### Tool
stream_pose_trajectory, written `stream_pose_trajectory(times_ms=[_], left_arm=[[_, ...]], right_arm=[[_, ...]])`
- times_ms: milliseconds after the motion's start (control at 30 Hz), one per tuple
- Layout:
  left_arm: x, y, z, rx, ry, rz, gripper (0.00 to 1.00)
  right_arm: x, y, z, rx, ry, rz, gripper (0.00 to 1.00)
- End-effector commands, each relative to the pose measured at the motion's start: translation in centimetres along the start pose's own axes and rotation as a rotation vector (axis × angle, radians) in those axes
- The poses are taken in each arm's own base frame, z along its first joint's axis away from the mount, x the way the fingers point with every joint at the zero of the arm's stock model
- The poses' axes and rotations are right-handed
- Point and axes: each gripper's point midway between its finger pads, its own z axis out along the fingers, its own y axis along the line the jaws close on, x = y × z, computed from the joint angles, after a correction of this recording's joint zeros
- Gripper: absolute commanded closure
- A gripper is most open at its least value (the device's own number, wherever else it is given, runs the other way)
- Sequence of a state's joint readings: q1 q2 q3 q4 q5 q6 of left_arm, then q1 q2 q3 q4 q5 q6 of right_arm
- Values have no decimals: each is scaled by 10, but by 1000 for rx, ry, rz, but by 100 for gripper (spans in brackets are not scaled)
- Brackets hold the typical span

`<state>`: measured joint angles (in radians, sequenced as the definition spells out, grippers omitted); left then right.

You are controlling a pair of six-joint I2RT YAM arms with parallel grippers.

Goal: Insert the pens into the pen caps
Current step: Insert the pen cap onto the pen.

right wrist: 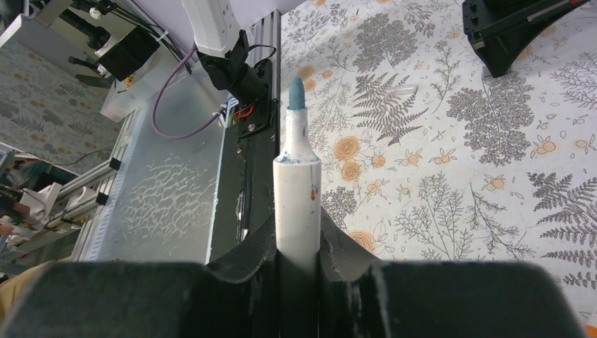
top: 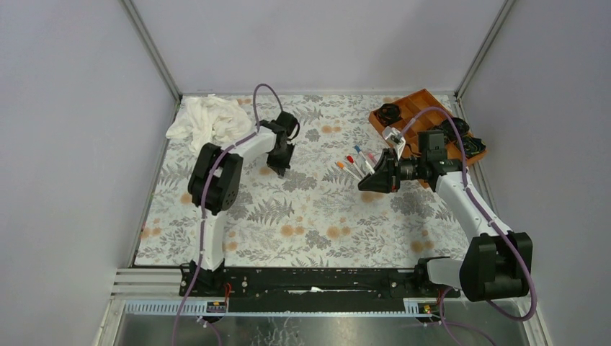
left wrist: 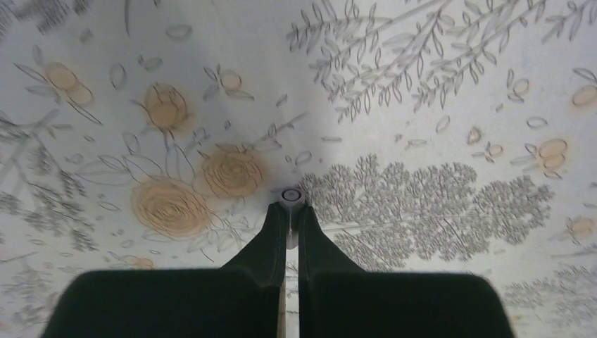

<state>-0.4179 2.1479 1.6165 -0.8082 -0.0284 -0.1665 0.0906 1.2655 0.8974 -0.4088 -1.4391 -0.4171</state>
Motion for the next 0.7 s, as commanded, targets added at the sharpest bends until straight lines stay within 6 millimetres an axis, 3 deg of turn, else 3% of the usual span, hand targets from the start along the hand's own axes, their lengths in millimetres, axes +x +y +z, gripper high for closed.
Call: stream_pose_trajectory(times_ms=[0, 133, 267, 300, 400, 500, 667], left_arm=[[30, -25, -4, 159, 29, -93, 100], [-8, -60, -62, 397, -266, -191, 100], [-20, -101, -121, 754, -531, -313, 100], [-27, -108, -144, 853, -640, -333, 100], [-17, -109, -181, 1043, -815, -473, 100], [3, -103, -198, 1162, -927, -649, 100], [17, -116, -231, 1368, -1018, -791, 100]], right_arm=[[1, 9, 3, -48, -13, -52, 100], [14, 8, 18, -70, 31, -30, 100], [29, 6, 42, -57, 72, 18, 100], [29, 4, 47, -46, 62, 10, 100], [34, -3, 58, 8, 40, 66, 100], [44, -4, 68, 24, 33, 121, 100], [50, 0, 85, -2, 47, 234, 100]])
